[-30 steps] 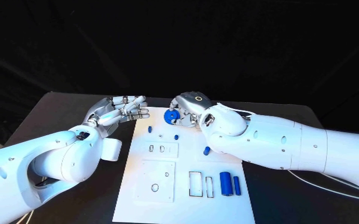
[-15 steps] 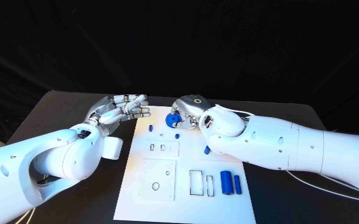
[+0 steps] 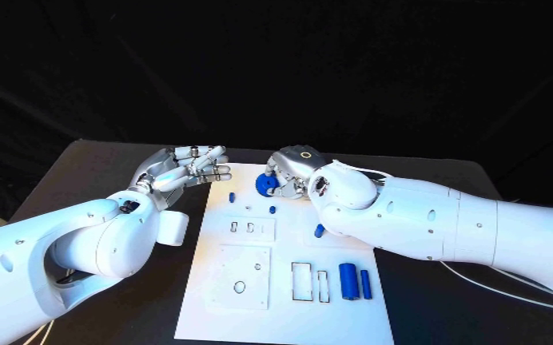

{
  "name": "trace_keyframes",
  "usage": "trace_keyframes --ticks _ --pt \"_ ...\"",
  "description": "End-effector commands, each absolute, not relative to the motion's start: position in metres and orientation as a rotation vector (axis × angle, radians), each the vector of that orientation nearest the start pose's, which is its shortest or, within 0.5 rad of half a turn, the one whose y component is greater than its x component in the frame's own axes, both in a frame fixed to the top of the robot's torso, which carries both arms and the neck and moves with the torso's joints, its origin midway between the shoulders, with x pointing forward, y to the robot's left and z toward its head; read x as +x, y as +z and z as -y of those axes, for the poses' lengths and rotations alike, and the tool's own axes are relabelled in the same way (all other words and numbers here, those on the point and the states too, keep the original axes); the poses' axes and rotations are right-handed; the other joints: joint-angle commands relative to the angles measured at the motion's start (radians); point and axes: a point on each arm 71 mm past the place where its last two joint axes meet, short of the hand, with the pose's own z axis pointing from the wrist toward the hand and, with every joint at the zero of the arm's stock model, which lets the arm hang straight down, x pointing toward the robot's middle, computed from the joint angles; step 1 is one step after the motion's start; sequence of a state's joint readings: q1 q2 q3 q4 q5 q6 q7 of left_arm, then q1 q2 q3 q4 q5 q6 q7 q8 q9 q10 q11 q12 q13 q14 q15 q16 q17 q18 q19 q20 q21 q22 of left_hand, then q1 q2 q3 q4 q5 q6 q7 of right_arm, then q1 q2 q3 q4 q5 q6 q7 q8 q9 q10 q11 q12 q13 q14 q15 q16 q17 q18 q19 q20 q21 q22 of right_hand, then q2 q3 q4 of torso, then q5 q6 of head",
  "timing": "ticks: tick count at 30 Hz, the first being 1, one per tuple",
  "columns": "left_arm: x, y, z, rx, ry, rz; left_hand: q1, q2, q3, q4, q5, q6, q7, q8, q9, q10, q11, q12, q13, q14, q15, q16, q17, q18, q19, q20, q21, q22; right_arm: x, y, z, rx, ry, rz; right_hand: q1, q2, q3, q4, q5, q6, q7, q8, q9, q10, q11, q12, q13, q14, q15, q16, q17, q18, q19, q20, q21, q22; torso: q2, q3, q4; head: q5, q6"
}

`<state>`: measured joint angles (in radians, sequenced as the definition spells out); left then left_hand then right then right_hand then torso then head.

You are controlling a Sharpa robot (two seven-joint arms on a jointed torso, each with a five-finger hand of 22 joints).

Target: Assemble the parts on the task board

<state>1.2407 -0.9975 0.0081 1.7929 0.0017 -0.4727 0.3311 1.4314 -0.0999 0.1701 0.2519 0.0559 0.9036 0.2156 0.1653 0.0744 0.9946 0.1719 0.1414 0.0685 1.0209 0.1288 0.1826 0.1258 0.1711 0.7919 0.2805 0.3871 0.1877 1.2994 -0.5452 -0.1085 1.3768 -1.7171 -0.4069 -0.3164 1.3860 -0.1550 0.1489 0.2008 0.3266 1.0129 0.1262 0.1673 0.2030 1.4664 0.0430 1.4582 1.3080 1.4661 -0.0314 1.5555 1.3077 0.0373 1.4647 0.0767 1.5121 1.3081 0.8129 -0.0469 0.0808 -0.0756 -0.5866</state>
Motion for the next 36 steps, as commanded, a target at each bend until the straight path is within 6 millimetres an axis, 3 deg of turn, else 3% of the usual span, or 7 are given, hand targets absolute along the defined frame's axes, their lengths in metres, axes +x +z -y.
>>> trace_keyframes --ticks 1,5,10,13,16,36 --pt "0.45 -0.125 -0.211 -1.116 -1.541 -1.377 0.005 0.002 -0.005 0.0 -0.006 -0.002 0.004 -0.004 -0.001 -0.003 0.003 -0.007 -0.002 -0.001 0.008 -0.004 0.002 0.009 -0.003 -0.001 0.005 0.002 0.512 -0.157 0.093 -0.345 0.49 -1.464 -0.025 -0.013 -0.012 0.015 -0.011 -0.028 0.012 -0.023 -0.014 0.01 0.011 -0.007 0.133 0.098 0.015 0.004 0.235 -0.015 0.044 0.012 -0.006 0.182 0.0 -0.0003 0.0 -0.001 0.0" --pt "0.449 -0.125 -0.211 -1.116 -1.541 -1.377 0.005 0.002 -0.005 0.0 -0.006 -0.002 0.004 -0.004 -0.001 -0.003 0.003 -0.007 -0.002 -0.001 0.008 -0.004 0.002 0.009 -0.003 -0.001 0.005 0.002 0.513 -0.158 0.092 -0.348 0.491 -1.482 -0.067 -0.025 -0.046 0.043 -0.02 -0.041 0.017 -0.045 -0.015 0.007 0.018 -0.009 0.131 0.099 0.022 0.005 0.237 -0.014 0.043 0.021 -0.008 0.182 0.0 -0.0003 0.0 -0.001 0.001" --pt "0.449 -0.125 -0.212 -1.116 -1.54 -1.377 0.005 0.002 -0.005 0.0 -0.006 -0.002 0.004 -0.004 -0.001 -0.003 0.003 -0.007 -0.002 -0.001 0.008 -0.004 0.002 0.009 -0.003 -0.001 0.005 0.002 0.513 -0.161 0.092 -0.349 0.488 -1.516 -0.132 -0.021 -0.092 0.091 -0.009 -0.042 0.022 -0.066 -0.013 0.007 0.023 -0.008 0.132 0.1 0.027 0.007 0.242 -0.014 0.044 0.027 -0.008 0.184 0.0 -0.0002 -0.0002 -0.002 0.002" --pt "0.449 -0.125 -0.212 -1.117 -1.54 -1.378 0.005 0.002 -0.005 0.0 -0.006 -0.002 0.004 -0.004 -0.001 -0.003 0.003 -0.007 -0.002 -0.001 0.008 -0.004 0.002 0.009 -0.003 -0.001 0.005 0.002 0.514 -0.162 0.092 -0.347 0.487 -1.536 -0.183 0.0 -0.119 0.092 0.043 -0.034 0.021 -0.074 -0.011 0.012 0.024 -0.001 0.14 0.101 0.028 0.009 0.246 -0.015 0.045 0.029 -0.007 0.186 0.0 -0.0003 0.0 -0.003 0.002" --pt "0.449 -0.125 -0.212 -1.117 -1.539 -1.378 0.006 0.002 -0.005 -0.001 -0.006 -0.003 0.004 -0.005 -0.001 -0.004 0.003 -0.009 -0.002 -0.002 0.009 -0.006 0.002 0.009 -0.004 -0.001 0.005 0.002 0.514 -0.163 0.093 -0.345 0.484 -1.55 -0.192 0.01 -0.126 0.091 0.066 -0.031 0.021 -0.077 -0.009 0.018 0.023 0.006 0.147 0.101 0.028 0.01 0.249 -0.015 0.047 0.029 -0.005 0.189 0.0 -0.0003 0.0004 -0.003 0.001" --pt "0.45 -0.125 -0.213 -1.119 -1.534 -1.376 0.008 0.003 -0.006 -0.003 -0.006 -0.003 0.004 -0.007 -0.002 -0.004 0.004 -0.011 -0.002 -0.002 0.009 -0.007 0.002 0.009 -0.005 0.0 0.006 0.002 0.513 -0.163 0.105 -0.305 0.459 -1.548 -0.197 0.029 -0.128 0.09 0.088 -0.023 0.02 -0.082 -0.007 0.028 0.022 0.019 0.161 0.104 0.028 0.014 0.261 -0.018 0.055 0.029 0.003 0.199 0.0 0.0012 0.0002 -0.001 0.0"
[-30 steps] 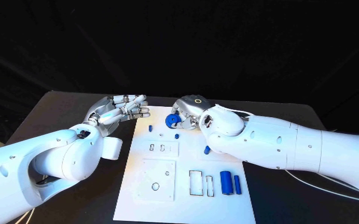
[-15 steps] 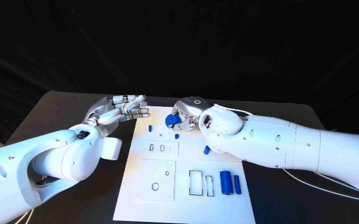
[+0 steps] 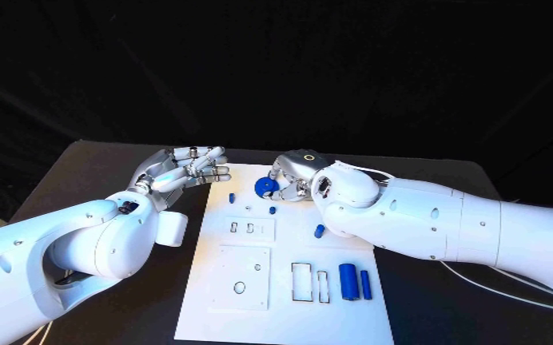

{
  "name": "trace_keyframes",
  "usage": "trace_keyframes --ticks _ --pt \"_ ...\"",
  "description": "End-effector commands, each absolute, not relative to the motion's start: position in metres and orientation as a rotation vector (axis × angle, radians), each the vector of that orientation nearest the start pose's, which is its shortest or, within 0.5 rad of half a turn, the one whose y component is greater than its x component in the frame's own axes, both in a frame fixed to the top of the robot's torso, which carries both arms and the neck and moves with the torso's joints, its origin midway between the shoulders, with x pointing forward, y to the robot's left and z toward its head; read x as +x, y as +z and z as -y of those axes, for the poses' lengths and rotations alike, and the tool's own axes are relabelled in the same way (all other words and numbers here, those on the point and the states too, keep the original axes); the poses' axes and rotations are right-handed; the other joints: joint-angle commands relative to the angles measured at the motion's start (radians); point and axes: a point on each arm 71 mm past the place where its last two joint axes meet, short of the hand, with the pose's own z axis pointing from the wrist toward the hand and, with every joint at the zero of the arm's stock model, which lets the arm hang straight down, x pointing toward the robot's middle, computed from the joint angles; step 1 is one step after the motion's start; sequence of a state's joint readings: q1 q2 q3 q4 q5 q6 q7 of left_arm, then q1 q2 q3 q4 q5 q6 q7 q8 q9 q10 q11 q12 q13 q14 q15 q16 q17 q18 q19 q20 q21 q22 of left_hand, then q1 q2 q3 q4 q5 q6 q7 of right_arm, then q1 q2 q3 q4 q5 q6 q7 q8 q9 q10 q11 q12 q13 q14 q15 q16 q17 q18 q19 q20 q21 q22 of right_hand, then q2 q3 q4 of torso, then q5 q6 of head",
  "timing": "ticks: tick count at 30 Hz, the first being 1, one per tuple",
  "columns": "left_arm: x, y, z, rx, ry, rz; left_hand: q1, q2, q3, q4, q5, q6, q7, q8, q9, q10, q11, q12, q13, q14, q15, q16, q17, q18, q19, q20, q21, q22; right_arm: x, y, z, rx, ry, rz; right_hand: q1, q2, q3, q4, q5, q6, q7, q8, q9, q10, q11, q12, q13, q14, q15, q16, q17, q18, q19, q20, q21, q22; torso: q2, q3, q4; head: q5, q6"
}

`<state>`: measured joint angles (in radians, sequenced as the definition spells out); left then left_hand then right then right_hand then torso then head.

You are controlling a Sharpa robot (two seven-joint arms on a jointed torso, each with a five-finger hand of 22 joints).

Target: Assemble the parts on the task board

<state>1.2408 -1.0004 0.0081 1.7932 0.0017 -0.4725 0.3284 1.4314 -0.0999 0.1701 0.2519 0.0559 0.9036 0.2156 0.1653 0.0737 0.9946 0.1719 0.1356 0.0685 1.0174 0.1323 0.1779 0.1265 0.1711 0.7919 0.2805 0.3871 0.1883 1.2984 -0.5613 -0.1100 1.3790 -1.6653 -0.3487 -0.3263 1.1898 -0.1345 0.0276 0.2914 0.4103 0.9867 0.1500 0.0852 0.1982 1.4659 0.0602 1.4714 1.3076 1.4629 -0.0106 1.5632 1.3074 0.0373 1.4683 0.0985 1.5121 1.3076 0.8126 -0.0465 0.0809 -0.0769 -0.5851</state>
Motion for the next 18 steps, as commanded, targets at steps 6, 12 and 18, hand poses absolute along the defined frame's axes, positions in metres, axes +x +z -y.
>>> trace_keyframes --ticks 6,12,18 --pt "0.45 -0.125 -0.214 -1.12 -1.533 -1.376 0.008 0.003 -0.006 -0.003 -0.006 -0.003 0.004 -0.007 -0.001 -0.004 0.004 -0.005 -0.002 0.002 0.005 -0.003 0.001 0.009 -0.005 0.0 0.006 0.001 0.508 -0.159 0.111 -0.277 0.483 -1.5 0.006 0.008 -0.006 -0.003 0.006 0.005 -0.004 -0.002 -0.002 0.027 0.005 0.004 0.16 0.108 0.006 0.007 0.263 -0.019 0.054 0.007 0.006 0.203 0.001 0.0012 -0.0008 0.001 -0.001" --pt "0.45 -0.125 -0.214 -1.12 -1.531 -1.375 0.008 0.003 -0.006 -0.003 -0.006 -0.003 0.004 -0.007 -0.001 -0.004 0.004 -0.005 -0.002 0.002 0.005 -0.003 0.001 0.009 -0.005 0.0 0.006 0.001 0.498 -0.149 0.127 -0.222 0.543 -1.418 0.026 0.006 -0.004 -0.006 0.005 0.011 -0.005 -0.005 0.0 0.03 0.003 0.008 0.164 0.108 0.006 0.008 0.263 -0.021 0.059 0.006 0.011 0.209 -0.001 0.0005 -0.0013 -0.003 0.001" --pt "0.451 -0.126 -0.215 -1.122 -1.529 -1.375 0.008 0.003 -0.006 -0.003 -0.006 -0.003 0.004 -0.007 -0.001 -0.004 0.004 -0.005 -0.002 0.002 0.005 -0.003 0.001 0.009 -0.005 0.0 0.006 0.001 0.488 -0.137 0.17 -0.109 0.645 -1.422 0.099 0.013 0.014 -0.025 -0.021 0.034 -0.011 -0.006 0.005 0.018 -0.002 -0.008 0.147 0.102 0.0 -0.001 0.242 -0.013 0.037 0.001 -0.014 0.184 -0.005 0.0025 -0.0058 -0.008 0.006"
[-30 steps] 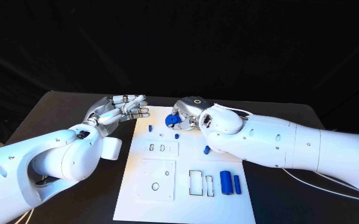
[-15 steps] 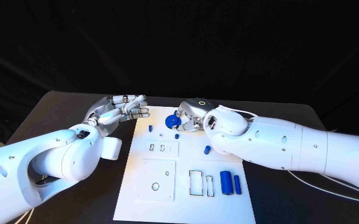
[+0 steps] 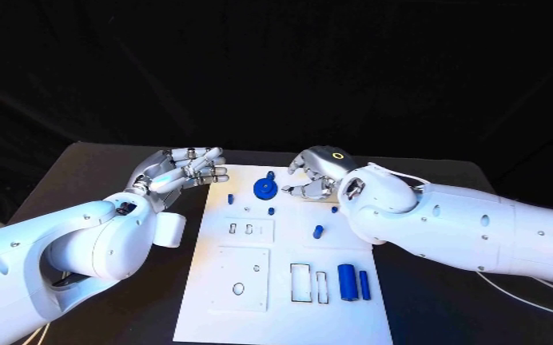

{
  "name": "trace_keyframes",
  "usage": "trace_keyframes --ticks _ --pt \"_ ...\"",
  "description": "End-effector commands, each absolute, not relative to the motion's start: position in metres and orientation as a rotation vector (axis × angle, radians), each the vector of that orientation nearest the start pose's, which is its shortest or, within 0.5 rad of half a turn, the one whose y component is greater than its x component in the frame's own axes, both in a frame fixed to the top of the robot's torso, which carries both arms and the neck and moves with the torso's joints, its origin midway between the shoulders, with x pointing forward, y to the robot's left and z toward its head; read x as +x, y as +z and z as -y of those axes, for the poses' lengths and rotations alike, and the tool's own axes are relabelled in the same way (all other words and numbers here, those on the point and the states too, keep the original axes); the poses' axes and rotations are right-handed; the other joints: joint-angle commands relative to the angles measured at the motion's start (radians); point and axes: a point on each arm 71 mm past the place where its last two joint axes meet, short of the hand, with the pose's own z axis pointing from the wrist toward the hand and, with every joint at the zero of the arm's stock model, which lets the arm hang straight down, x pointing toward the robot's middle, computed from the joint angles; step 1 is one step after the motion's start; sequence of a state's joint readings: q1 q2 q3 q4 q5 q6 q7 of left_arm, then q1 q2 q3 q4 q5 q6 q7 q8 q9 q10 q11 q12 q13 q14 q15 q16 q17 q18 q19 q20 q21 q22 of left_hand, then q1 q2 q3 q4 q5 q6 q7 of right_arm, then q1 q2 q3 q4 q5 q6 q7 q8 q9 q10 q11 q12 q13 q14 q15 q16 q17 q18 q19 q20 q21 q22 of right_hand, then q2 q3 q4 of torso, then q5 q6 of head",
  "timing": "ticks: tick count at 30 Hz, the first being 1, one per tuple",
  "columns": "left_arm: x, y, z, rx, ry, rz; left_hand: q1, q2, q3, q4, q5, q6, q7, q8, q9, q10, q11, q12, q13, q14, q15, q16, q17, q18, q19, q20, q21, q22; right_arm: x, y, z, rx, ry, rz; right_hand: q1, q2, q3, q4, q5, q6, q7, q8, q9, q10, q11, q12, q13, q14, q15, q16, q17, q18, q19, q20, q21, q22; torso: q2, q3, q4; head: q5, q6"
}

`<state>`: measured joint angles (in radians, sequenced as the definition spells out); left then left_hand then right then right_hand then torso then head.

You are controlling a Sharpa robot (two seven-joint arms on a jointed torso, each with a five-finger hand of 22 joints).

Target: Assemble the parts on the task board

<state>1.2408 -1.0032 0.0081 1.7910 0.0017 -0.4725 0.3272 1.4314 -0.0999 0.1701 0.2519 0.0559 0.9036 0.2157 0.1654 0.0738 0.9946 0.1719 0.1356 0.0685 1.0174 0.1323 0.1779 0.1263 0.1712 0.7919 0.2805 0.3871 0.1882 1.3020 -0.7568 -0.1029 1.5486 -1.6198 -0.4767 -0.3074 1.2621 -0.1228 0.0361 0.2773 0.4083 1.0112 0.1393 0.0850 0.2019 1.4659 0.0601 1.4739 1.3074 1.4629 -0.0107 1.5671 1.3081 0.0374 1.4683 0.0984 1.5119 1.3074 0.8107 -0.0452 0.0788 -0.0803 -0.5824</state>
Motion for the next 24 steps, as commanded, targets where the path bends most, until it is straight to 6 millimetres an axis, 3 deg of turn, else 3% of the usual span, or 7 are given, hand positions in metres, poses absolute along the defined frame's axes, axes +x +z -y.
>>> trace_keyframes --ticks 1,5,7,14,20,24 --pt "0.451 -0.126 -0.215 -1.122 -1.529 -1.375 0.008 0.003 -0.006 -0.003 -0.006 -0.003 0.004 -0.007 -0.001 -0.004 0.004 -0.005 -0.002 0.002 0.005 -0.003 0.001 0.009 -0.005 0.0 0.006 0.001 0.487 -0.136 0.18 -0.091 0.66 -1.433 0.05 -0.001 0.01 -0.023 -0.035 0.012 -0.001 -0.007 0.002 0.013 -0.003 -0.018 0.141 0.101 -0.001 -0.008 0.233 -0.01 0.029 0.0 -0.023 0.174 -0.005 0.0018 -0.0062 -0.004 0.003" --pt "0.452 -0.126 -0.216 -1.122 -1.529 -1.376 0.009 0.003 -0.006 -0.003 -0.006 -0.003 0.004 -0.008 -0.001 -0.004 0.004 -0.006 -0.002 0.002 0.006 -0.004 0.002 0.009 -0.006 0.0 0.006 0.001 0.483 -0.135 0.215 -0.055 0.692 -1.47 0.119 -0.021 0.012 -0.065 -0.072 0.022 -0.002 -0.011 0.003 -0.011 -0.004 -0.047 0.112 0.094 -0.002 -0.018 0.208 -0.002 0.008 -0.001 -0.048 0.15 -0.01 0.0045 -0.0148 -0.011 0.006" --pt "0.453 -0.127 -0.215 -1.122 -1.53 -1.378 0.009 0.003 -0.006 -0.003 -0.006 -0.003 0.004 -0.008 -0.001 -0.004 0.004 -0.006 -0.002 0.002 0.006 -0.004 0.002 0.009 -0.006 0.0 0.006 0.001 0.482 -0.137 0.231 -0.031 0.7 -1.489 0.14 -0.024 0.014 -0.077 -0.067 0.027 -0.003 -0.011 0.004 -0.017 -0.005 -0.056 0.104 0.091 -0.003 -0.023 0.198 0.001 -0.002 -0.002 -0.06 0.138 -0.013 0.0081 -0.0188 -0.015 0.006" --pt "0.455 -0.128 -0.213 -1.121 -1.536 -1.383 0.009 0.003 -0.006 -0.004 -0.006 -0.003 0.004 -0.008 -0.001 -0.004 0.003 -0.006 -0.001 0.002 0.006 -0.004 0.002 0.009 -0.006 0.0 0.006 0.001 0.481 -0.147 0.278 0.042 0.687 -1.532 0.175 -0.024 0.021 -0.097 -0.038 0.029 -0.006 -0.016 0.003 -0.03 -0.009 -0.073 0.089 0.087 -0.006 -0.031 0.182 0.008 -0.021 -0.004 -0.084 0.117 -0.019 0.0155 -0.0263 -0.026 0.004" --pt "0.457 -0.129 -0.213 -1.122 -1.534 -1.383 0.009 0.003 -0.006 -0.004 -0.006 -0.003 0.004 -0.008 -0.001 -0.004 0.003 -0.006 -0.001 0.002 0.006 -0.004 0.002 0.009 -0.006 0.0 0.006 0.001 0.482 -0.158 0.3 0.077 0.649 -1.557 0.176 -0.029 0.016 -0.098 -0.031 0.012 -0.001 -0.024 -0.002 -0.031 -0.006 -0.076 0.087 0.09 -0.005 -0.026 0.194 0.006 -0.017 -0.004 -0.081 0.122 -0.02 0.0192 -0.0269 -0.028 0.0" --pt "0.458 -0.129 -0.214 -1.122 -1.533 -1.383 0.011 0.003 -0.006 -0.005 -0.006 -0.001 0.004 -0.008 -0.001 -0.002 0.003 -0.007 -0.001 0.003 0.005 -0.005 0.002 0.009 -0.007 0.0 0.006 0.002 0.484 -0.166 0.305 0.086 0.63 -1.573 0.175 -0.031 0.013 -0.098 -0.03 0.003 0.003 -0.025 -0.005 -0.031 -0.003 -0.077 0.086 0.091 -0.002 -0.025 0.197 0.006 -0.016 -0.003 -0.08 0.123 -0.019 0.0179 -0.0265 -0.028 -0.001"
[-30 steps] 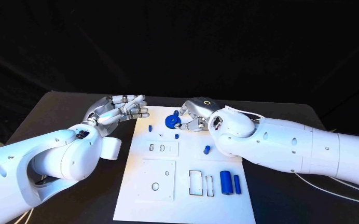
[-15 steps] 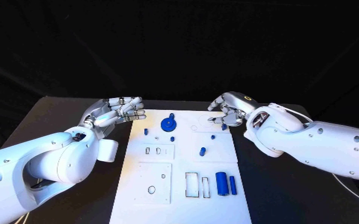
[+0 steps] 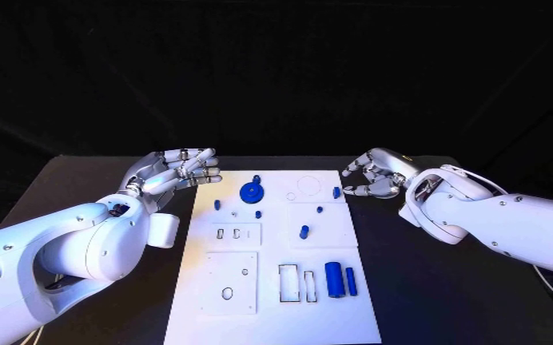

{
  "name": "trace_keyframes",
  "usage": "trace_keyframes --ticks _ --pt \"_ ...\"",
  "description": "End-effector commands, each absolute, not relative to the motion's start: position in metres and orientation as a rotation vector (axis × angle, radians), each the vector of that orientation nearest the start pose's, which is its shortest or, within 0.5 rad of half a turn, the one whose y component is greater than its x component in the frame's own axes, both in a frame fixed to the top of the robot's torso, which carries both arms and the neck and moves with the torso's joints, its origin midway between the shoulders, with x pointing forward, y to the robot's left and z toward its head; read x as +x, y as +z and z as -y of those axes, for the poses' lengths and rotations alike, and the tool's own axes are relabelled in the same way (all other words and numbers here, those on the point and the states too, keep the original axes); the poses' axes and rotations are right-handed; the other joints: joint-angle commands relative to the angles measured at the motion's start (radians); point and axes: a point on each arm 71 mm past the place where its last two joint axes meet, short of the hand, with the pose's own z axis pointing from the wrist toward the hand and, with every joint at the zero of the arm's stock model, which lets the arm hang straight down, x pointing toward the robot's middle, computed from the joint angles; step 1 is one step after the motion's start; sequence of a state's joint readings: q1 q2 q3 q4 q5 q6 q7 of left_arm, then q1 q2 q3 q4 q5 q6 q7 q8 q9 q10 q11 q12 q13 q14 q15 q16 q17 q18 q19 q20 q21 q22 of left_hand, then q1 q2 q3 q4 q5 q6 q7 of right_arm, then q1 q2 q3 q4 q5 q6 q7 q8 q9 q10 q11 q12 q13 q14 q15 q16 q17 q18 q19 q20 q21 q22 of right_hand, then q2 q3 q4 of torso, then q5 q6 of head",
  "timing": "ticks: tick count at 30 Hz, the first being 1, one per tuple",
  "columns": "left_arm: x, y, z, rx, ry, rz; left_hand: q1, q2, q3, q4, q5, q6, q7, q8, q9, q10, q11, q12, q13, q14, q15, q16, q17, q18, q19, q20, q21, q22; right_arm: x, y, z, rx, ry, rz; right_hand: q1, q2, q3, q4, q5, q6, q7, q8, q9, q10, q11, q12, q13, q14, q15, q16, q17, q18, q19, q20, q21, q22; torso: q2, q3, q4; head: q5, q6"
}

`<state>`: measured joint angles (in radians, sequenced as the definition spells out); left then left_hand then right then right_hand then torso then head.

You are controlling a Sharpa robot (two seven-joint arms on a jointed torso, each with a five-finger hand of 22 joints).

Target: Assemble the parts on the task board

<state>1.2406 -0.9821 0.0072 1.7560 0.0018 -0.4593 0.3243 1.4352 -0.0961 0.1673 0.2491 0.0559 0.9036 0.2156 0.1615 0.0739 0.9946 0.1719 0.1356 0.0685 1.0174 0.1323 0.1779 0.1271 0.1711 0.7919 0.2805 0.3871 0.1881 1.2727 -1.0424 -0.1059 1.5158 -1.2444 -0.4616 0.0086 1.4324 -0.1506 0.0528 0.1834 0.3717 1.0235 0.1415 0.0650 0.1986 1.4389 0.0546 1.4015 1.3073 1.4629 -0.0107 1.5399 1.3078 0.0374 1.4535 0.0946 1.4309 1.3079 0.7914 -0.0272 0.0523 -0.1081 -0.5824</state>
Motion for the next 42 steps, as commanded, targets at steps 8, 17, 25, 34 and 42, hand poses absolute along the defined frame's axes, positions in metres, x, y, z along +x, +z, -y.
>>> trace_keyframes --ticks 8,17,25,34,42 --pt "0.458 -0.129 -0.214 -1.122 -1.532 -1.382 0.007 0.0 -0.003 -0.003 -0.006 -0.001 0.004 -0.004 -0.001 -0.002 0.003 -0.007 -0.001 0.003 0.005 -0.005 0.001 0.009 -0.007 0.0 0.006 0.002 0.488 -0.182 0.302 0.092 0.611 -1.605 0.004 -0.004 -0.007 -0.004 0.008 -0.02 0.004 -0.005 -0.004 -0.004 0.006 -0.004 0.086 0.092 0.0 0.004 0.202 0.005 0.001 0.002 0.003 0.125 0.001 0.0001 -0.0007 0.005 -0.008" --pt "0.458 -0.13 -0.214 -1.123 -1.53 -1.381 0.007 0.0 -0.003 -0.003 -0.006 -0.001 0.004 -0.004 -0.001 -0.002 0.003 -0.007 -0.001 0.003 0.005 -0.005 0.001 0.009 -0.007 0.0 0.006 0.002 0.492 -0.191 0.296 0.096 0.598 -1.617 0.004 -0.002 -0.007 -0.003 0.009 -0.024 0.006 -0.004 -0.005 0.0 0.007 0.001 0.091 0.094 0.002 0.007 0.208 0.004 0.005 0.003 0.007 0.129 0.0 -0.0013 -0.0013 0.007 -0.015" --pt "0.458 -0.13 -0.215 -1.124 -1.53 -1.381 0.007 0.0 -0.003 -0.003 -0.006 -0.001 0.004 -0.004 -0.001 -0.002 0.003 -0.007 -0.001 0.003 0.005 -0.005 0.001 0.009 -0.007 0.0 0.006 0.002 0.496 -0.192 0.295 0.106 0.583 -1.608 0.005 0.008 -0.004 -0.001 0.011 -0.022 0.006 -0.001 -0.005 0.007 0.008 0.01 0.1 0.096 0.003 0.011 0.216 0.001 0.013 0.005 0.016 0.139 -0.001 -0.0014 -0.0012 0.007 -0.017" --pt "0.458 -0.13 -0.215 -1.125 -1.529 -1.383 0.008 0.0 -0.004 -0.004 -0.006 -0.001 0.003 -0.005 -0.002 -0.001 0.003 -0.008 -0.001 0.003 0.005 -0.006 0.002 0.009 -0.007 0.0 0.007 0.002 0.499 -0.193 0.291 0.107 0.585 -1.607 0.008 0.023 0.003 -0.001 0.01 -0.011 0.005 0.004 -0.003 0.015 0.007 0.019 0.109 0.098 0.003 0.013 0.221 -0.001 0.02 0.006 0.023 0.147 0.0 -0.0011 -0.001 0.008 -0.02" --pt "0.458 -0.13 -0.215 -1.125 -1.529 -1.385 0.008 0.0 -0.004 -0.004 -0.006 -0.001 0.003 -0.005 -0.002 -0.001 0.003 -0.008 -0.001 0.003 0.005 -0.006 0.002 0.009 -0.007 0.0 0.007 0.002 0.502 -0.195 0.288 0.104 0.588 -1.616 0.027 0.051 0.034 -0.009 -0.041 0.038 -0.008 0.02 0.004 0.029 -0.003 0.037 0.127 0.1 -0.005 0.018 0.232 -0.004 0.029 0.001 0.032 0.158 -0.001 -0.001 -0.0015 0.008 -0.023"
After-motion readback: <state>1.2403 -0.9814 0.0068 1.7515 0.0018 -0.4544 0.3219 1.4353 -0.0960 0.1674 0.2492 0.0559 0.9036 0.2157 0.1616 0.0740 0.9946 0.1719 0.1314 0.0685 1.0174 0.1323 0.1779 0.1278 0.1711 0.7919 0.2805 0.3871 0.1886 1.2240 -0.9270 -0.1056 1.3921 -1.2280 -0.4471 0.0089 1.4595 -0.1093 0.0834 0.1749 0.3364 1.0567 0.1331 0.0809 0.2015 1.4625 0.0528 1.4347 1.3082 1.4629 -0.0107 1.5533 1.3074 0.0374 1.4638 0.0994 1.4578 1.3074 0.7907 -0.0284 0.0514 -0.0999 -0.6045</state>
